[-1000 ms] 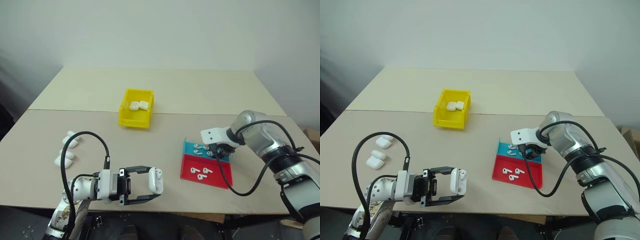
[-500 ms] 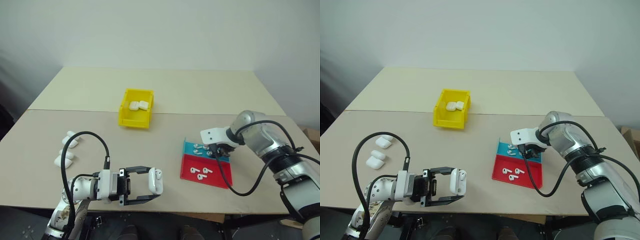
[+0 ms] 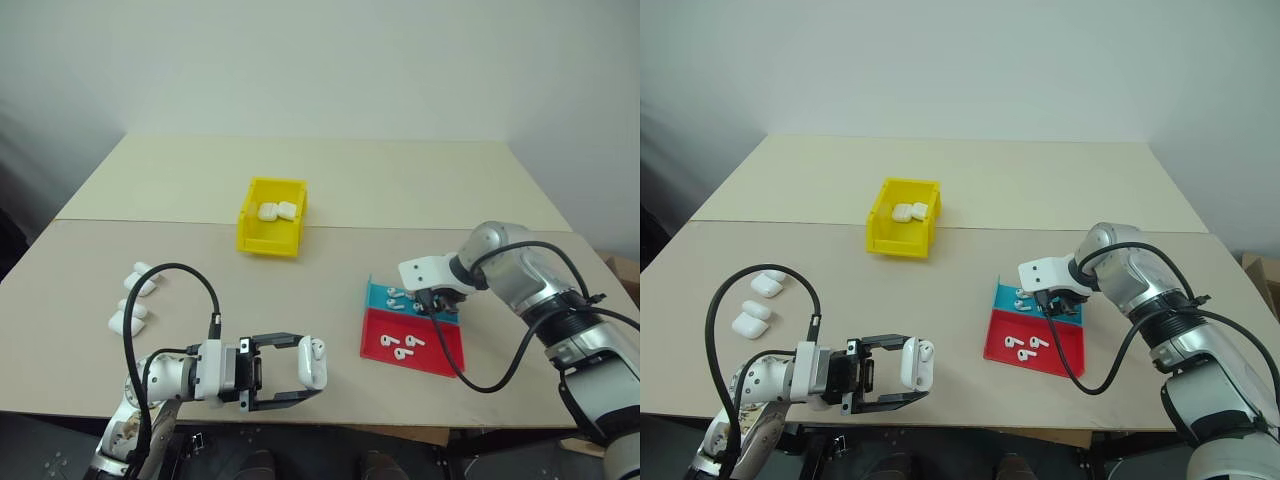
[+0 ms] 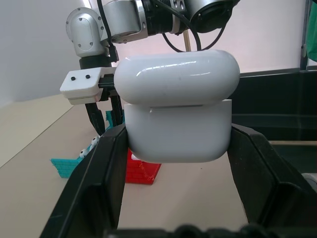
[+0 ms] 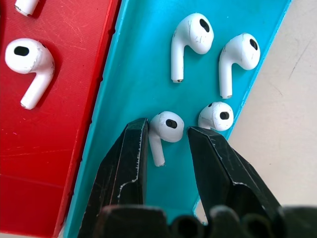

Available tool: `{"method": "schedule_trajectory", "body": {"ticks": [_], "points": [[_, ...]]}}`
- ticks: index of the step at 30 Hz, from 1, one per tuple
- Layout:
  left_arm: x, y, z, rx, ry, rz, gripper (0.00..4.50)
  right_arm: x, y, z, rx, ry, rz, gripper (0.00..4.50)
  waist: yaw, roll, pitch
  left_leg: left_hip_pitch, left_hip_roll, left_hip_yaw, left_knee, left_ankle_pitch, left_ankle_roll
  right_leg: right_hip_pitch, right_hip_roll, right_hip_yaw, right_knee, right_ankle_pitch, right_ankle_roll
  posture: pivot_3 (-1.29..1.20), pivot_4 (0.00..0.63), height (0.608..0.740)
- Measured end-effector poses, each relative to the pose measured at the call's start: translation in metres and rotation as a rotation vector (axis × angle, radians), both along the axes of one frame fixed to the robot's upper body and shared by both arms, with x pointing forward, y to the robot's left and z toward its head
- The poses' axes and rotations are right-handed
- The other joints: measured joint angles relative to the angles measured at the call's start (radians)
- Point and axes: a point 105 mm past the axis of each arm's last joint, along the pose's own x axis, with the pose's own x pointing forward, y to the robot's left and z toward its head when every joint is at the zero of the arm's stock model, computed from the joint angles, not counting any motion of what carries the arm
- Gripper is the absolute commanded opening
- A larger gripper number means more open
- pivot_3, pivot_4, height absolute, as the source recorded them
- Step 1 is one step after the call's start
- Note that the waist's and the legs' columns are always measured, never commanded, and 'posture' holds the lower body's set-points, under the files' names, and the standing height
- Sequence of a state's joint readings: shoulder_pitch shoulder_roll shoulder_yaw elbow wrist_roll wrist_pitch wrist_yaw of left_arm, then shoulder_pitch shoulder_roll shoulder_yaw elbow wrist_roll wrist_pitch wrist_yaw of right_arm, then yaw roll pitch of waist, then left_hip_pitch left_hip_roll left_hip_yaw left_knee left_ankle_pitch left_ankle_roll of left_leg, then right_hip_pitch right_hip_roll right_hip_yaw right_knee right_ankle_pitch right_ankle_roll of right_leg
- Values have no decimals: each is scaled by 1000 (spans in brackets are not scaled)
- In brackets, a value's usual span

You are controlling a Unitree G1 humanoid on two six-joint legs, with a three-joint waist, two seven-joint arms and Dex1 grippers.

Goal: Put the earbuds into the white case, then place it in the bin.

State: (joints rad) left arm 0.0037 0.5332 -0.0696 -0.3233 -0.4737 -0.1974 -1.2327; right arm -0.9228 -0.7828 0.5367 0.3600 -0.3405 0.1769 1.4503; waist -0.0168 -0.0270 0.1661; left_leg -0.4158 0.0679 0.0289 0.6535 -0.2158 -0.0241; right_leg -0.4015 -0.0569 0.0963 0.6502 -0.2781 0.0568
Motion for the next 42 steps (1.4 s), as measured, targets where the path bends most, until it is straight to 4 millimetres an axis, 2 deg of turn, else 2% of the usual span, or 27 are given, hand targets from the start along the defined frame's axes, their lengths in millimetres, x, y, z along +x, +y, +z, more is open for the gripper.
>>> {"method": "schedule_trajectory", "body": {"ticks": [28,33,42], "points": [[1,-1,-1,6,5,-2,2747,1,0,0,-13,-23,25,1702,1,0,0,1,0,0,1,0,0,1,0,0,0,0,0,0,150,740],[2,0,-1,8,5,1,2747,1,-1,0,-13,-24,29,655,1,0,0,2,0,0,1,0,0,2,0,0,0,0,0,0,150,740],[2,0,-1,9,5,1,2747,1,-1,-2,-12,-25,26,655,1,0,0,7,0,0,1,0,0,7,0,0,0,0,0,0,150,740]]}}
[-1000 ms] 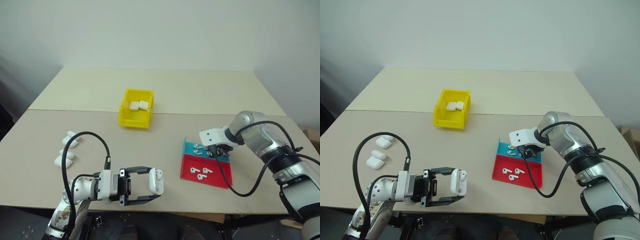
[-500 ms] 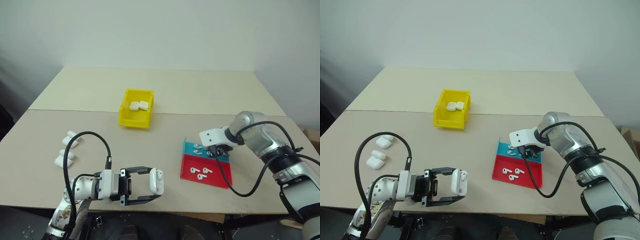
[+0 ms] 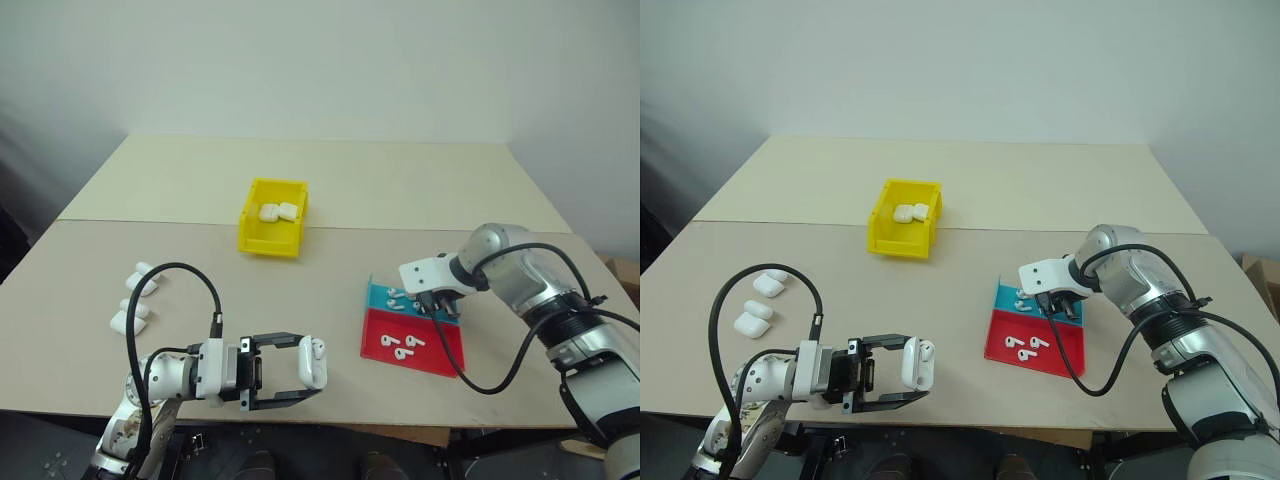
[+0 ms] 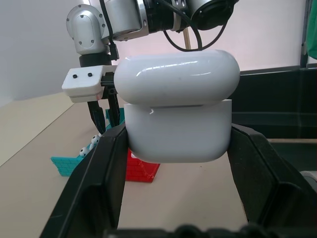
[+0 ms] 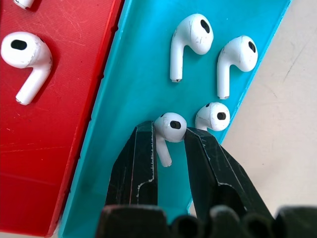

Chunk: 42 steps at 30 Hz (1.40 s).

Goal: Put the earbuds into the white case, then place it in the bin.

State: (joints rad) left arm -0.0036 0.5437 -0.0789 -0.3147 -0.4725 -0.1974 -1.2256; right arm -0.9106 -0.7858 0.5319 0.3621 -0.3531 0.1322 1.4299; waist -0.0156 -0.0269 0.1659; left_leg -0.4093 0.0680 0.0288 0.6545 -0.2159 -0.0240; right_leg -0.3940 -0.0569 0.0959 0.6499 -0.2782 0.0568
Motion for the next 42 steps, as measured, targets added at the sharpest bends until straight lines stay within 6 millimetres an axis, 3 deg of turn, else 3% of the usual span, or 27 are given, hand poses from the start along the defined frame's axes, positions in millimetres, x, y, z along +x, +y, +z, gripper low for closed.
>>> {"method": "schedule_trajectory", "body": {"ticks": [6,9,18,22,27,32,35,42], "points": [[1,0,1,-5,3,9,2747,-8,-2,0,22,31,1,655,1,0,0,2,0,0,0,0,0,2,0,0,0,0,0,0,150,740],[3,-1,6,-24,3,8,2747,-18,4,16,124,50,2,655,2,0,0,1,0,0,0,0,0,1,0,0,0,0,0,0,150,740],[13,-13,52,-144,-41,-1,2747,-44,18,129,651,-135,-86,655,2,0,0,1,0,-1,0,0,0,2,0,-1,0,0,0,0,150,740],[16,-20,69,-191,-16,5,2747,-62,27,165,921,-166,-91,655,0,0,0,0,0,-2,0,0,0,2,0,-1,-1,0,1,0,150,740],[16,-28,89,-252,2,-28,2747,-107,38,199,1288,-111,32,655,2,0,0,0,0,-3,0,0,0,3,0,-1,-1,0,1,0,150,740],[17,-33,99,-264,-25,-53,2747,-138,48,207,1463,-33,140,655,1,0,0,1,0,-3,0,0,0,4,1,-1,-1,0,1,0,150,740],[16,-34,99,-265,-29,-67,2747,-151,55,196,1503,60,165,655,0,0,0,0,0,-3,0,0,0,4,1,-1,-2,0,1,0,150,740],[17,-34,95,-251,-19,-90,2747,-159,68,180,1477,178,116,655,-2,0,0,1,0,-3,0,0,0,4,1,-1,-2,0,1,0,150,740]]}}
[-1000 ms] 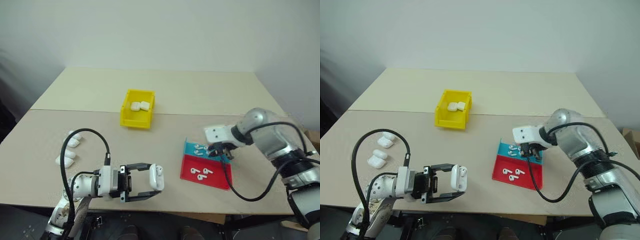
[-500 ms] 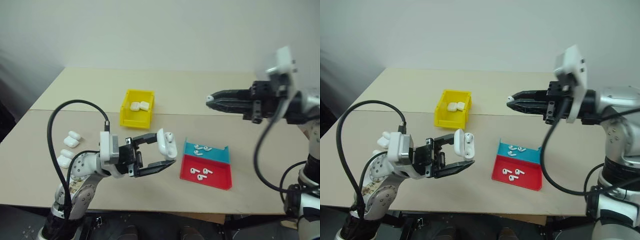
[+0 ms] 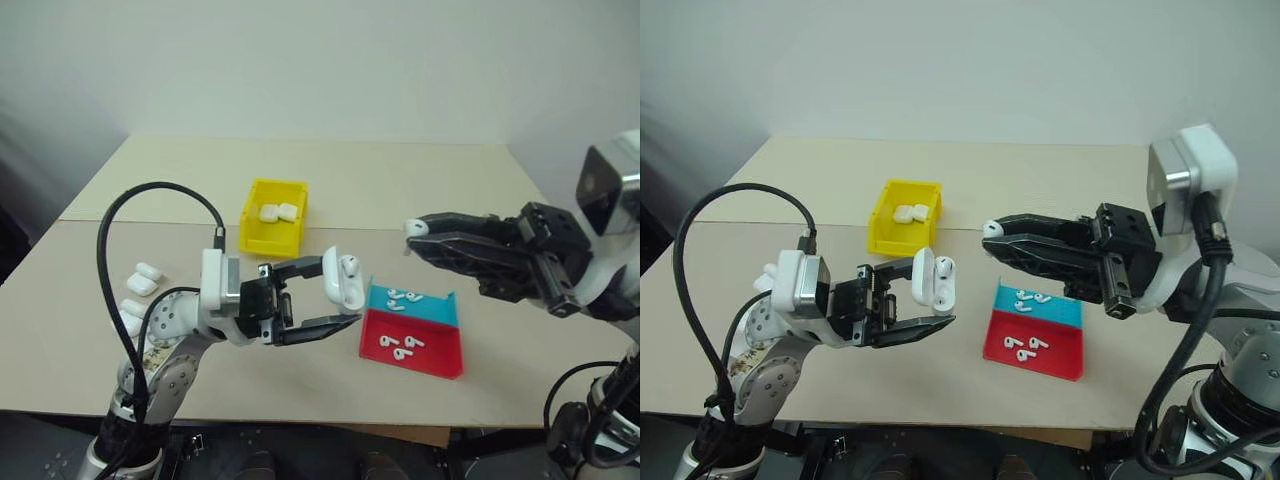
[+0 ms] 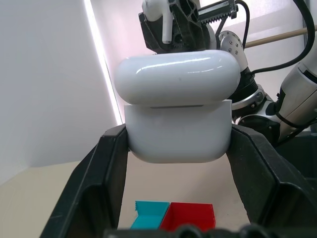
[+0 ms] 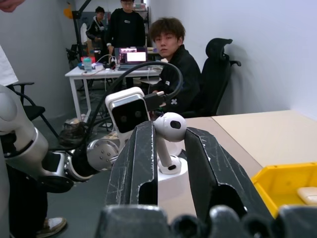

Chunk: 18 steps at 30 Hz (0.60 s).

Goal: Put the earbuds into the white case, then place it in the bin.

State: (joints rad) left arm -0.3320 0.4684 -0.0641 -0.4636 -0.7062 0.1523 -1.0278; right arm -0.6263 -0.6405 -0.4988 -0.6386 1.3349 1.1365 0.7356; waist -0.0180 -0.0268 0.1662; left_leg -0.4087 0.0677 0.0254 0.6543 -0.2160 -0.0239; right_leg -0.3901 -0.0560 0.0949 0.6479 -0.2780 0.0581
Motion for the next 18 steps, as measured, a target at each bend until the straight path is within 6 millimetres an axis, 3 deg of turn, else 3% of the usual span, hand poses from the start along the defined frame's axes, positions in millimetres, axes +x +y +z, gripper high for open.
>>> {"method": "schedule_trajectory", "body": {"ticks": [6,18], "points": [[4,-1,-1,4,-3,8,2747,3,11,-12,-6,79,17,655,0,0,0,-1,0,0,0,0,0,0,0,0,-1,0,0,0,150,740],[8,-8,-4,-18,-3,31,2747,3,23,-17,-3,108,55,655,1,0,0,-1,0,-1,0,0,0,-1,0,0,-1,0,0,0,150,740]]}}
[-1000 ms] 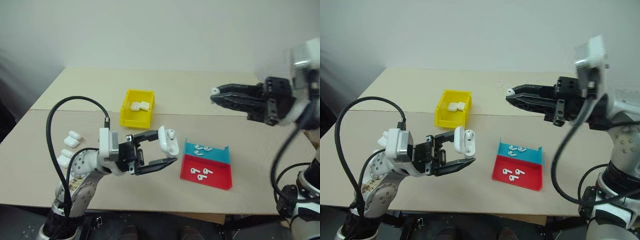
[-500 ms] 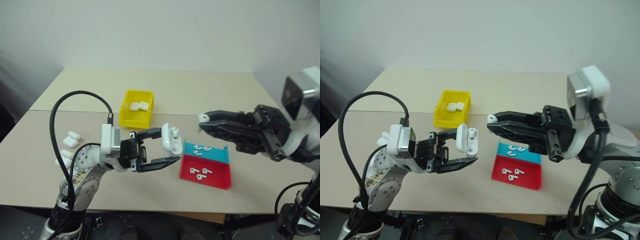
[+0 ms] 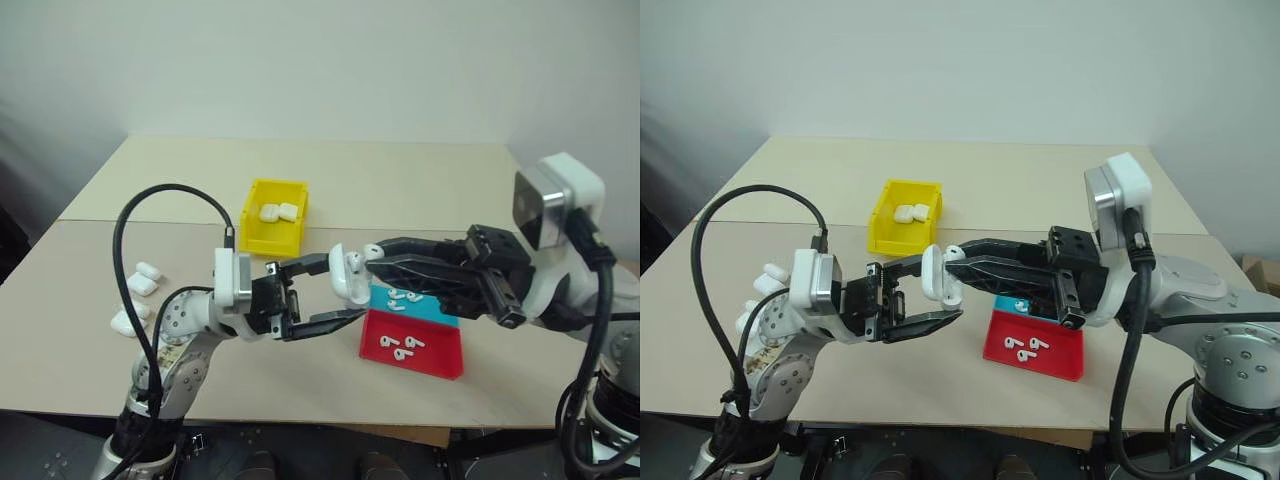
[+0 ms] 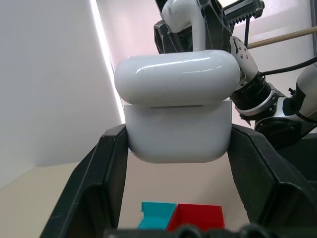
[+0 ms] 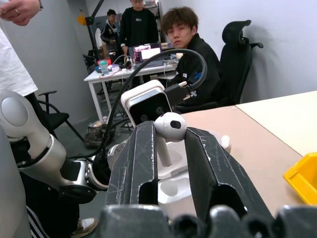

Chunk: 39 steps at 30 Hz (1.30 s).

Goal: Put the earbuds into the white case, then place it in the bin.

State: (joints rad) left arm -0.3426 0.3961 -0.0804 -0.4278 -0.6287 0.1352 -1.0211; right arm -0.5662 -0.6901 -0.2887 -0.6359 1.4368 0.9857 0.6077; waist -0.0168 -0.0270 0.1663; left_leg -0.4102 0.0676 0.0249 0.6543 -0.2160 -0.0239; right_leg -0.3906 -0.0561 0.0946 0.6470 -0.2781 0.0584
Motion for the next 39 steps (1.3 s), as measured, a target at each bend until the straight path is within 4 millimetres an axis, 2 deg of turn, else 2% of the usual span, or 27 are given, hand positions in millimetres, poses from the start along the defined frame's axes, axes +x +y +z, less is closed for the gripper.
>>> {"method": "schedule_trajectory", "body": {"ticks": [19,28,30,33,39], "points": [[1,-3,0,-25,10,2,2747,6,1,-18,-18,54,-13,655,0,0,0,0,0,0,0,0,0,0,0,0,0,0,0,0,150,740],[2,-3,0,-20,10,6,2747,8,1,-19,-13,36,-20,655,1,0,0,0,0,0,0,0,0,0,0,0,-1,0,0,0,150,740],[1,-4,-1,-19,11,4,2747,7,1,-20,-9,34,-17,1384,1,0,0,0,0,0,0,0,0,0,0,0,-1,0,0,0,150,740],[2,-4,-1,-18,14,8,2747,7,1,-21,-15,4,-32,2220,1,0,0,0,0,0,0,0,0,0,0,0,-1,0,0,0,150,740],[5,-3,-3,-14,22,21,2747,9,2,-23,-34,-31,-54,2220,1,0,0,-1,0,0,0,0,0,0,0,0,-1,0,0,0,150,740]]}}
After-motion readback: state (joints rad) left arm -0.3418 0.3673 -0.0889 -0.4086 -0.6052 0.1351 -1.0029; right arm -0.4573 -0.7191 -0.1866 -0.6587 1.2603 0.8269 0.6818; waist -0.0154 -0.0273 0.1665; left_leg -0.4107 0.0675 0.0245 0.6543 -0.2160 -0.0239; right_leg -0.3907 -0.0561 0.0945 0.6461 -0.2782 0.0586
